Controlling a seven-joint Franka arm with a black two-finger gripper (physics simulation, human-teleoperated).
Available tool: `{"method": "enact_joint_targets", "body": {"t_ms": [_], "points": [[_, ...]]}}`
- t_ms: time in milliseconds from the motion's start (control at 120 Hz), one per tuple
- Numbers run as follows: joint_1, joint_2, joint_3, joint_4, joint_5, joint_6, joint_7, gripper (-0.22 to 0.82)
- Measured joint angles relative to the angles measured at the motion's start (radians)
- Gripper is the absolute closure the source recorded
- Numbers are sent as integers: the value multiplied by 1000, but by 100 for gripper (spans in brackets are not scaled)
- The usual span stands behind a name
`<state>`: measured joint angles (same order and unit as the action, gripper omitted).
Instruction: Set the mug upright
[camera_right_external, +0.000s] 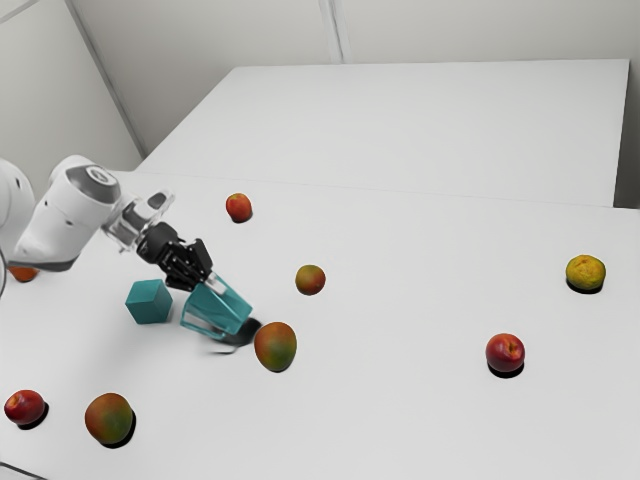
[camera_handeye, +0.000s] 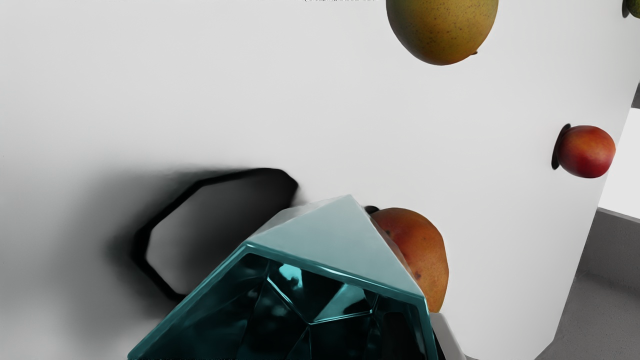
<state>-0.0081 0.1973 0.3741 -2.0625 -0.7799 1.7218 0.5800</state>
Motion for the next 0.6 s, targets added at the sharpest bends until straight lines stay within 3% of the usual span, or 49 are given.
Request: {"method": "enact_joint_targets", "body": {"t_ms": [183,600], "points": [[-69,-55,12,1,165,105,-55,78],[-156,-79,14,1,519,348,-185,78]]}}
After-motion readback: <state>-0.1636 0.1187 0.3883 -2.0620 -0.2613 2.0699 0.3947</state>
